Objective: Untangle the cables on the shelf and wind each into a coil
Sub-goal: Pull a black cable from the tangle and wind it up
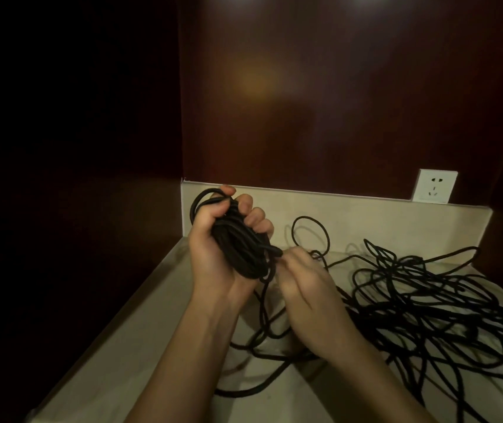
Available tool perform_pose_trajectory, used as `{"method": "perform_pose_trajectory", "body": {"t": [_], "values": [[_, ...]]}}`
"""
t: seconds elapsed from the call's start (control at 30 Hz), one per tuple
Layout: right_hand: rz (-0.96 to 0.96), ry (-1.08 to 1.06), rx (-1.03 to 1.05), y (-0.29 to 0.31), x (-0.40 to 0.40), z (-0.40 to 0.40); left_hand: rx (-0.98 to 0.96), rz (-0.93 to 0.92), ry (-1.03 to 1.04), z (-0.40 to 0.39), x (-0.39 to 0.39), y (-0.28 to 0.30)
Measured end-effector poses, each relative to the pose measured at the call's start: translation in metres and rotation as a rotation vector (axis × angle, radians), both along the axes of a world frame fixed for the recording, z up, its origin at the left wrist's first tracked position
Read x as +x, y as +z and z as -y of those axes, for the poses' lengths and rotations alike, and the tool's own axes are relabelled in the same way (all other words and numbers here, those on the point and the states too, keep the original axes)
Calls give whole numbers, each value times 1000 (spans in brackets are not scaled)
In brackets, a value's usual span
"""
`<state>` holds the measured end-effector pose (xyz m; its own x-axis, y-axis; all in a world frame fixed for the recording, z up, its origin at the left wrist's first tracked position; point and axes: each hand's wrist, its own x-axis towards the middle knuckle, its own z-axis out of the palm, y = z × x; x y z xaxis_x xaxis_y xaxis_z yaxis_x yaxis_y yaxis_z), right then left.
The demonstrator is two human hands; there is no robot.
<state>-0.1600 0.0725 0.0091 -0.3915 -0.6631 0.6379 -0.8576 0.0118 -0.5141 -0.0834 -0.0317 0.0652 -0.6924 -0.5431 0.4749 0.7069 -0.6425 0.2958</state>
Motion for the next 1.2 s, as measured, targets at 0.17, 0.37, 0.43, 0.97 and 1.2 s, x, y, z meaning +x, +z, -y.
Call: {"method": "perform_pose_trajectory", "body": {"t": [0.17, 0.37, 0.43, 0.97, 1.2], "values": [[-312, -256, 97, -5, 4, -1, -25, 20, 19, -8, -1, 1], [-193, -262, -340, -10, 17, 14, -53, -8, 95, -7, 0, 9], [38, -199, -407, -4, 17, 9, -57, 2, 145, -6, 1, 8], [1103, 191, -270, 26, -3, -8, 37, 53, 229, 1, -17, 2], [903, 347, 406, 40, -43, -23, -178, 163, 405, 6, -26, -2]]}}
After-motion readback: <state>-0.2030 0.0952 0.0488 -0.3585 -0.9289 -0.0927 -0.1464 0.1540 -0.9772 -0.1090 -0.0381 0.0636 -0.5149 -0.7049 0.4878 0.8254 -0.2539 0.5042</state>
